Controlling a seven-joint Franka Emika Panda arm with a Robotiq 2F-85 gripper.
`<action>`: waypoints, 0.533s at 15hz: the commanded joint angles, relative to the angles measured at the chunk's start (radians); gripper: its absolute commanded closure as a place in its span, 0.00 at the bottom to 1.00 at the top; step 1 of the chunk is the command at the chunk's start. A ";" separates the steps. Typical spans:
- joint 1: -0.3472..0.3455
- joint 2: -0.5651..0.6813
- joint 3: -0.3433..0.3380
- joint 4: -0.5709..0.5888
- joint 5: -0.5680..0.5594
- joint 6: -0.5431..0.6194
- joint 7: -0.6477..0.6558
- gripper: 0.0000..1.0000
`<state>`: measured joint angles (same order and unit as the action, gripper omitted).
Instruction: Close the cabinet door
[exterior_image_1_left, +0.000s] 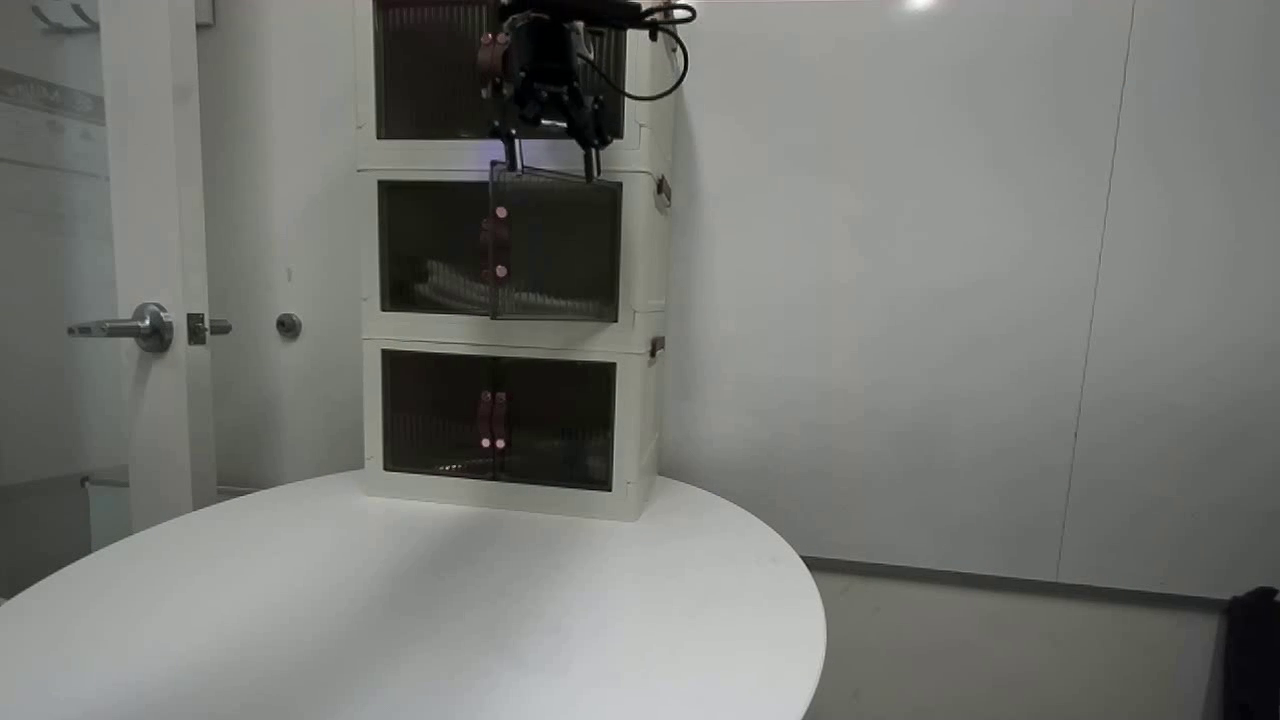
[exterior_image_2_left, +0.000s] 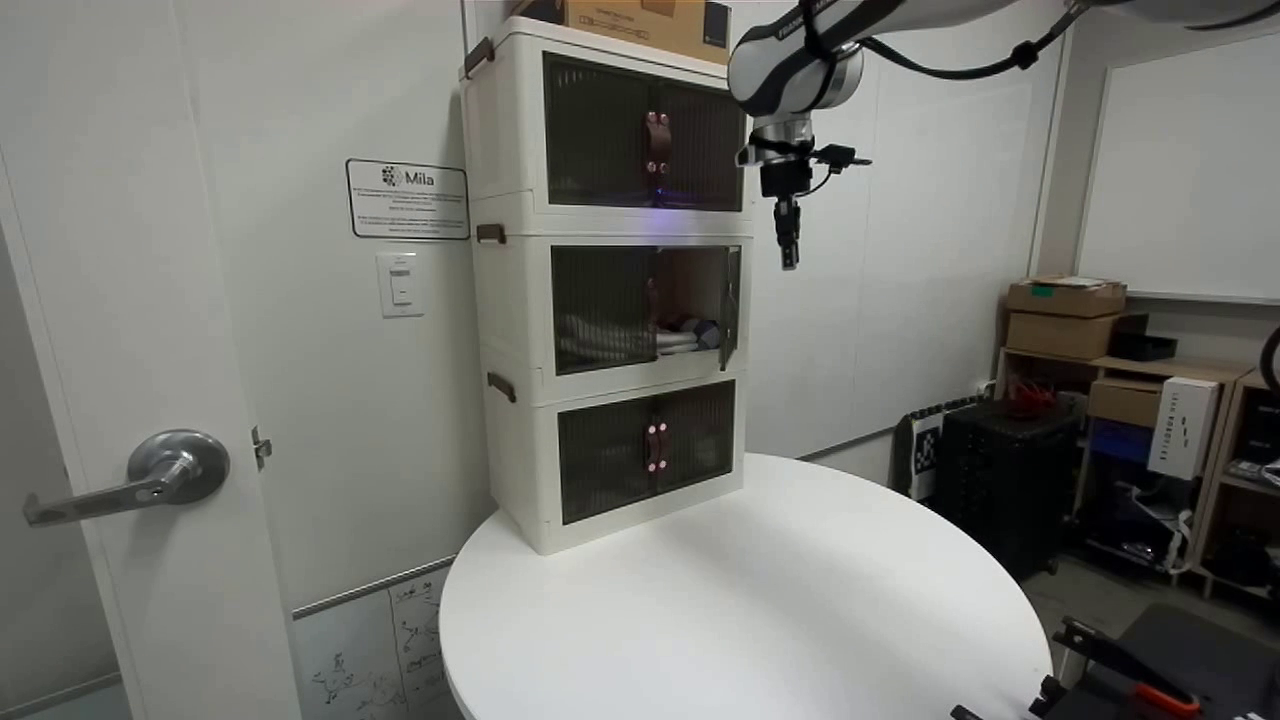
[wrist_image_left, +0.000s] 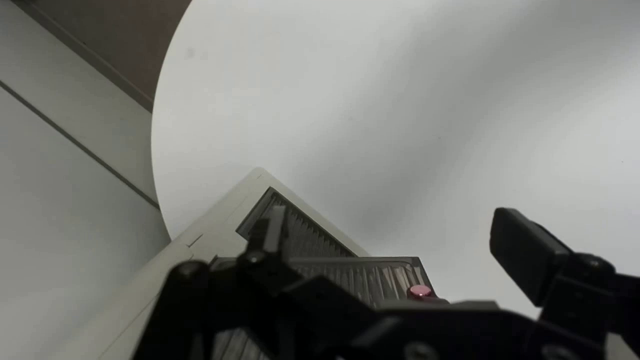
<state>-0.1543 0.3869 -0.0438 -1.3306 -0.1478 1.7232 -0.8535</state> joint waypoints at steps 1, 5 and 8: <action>-0.009 0.123 0.015 0.159 0.007 -0.005 -0.081 0.00; -0.011 0.222 0.028 0.239 0.027 0.066 -0.061 0.00; -0.005 0.287 0.040 0.280 0.029 0.131 -0.057 0.00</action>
<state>-0.1549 0.5861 -0.0199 -1.1482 -0.1399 1.8185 -0.9004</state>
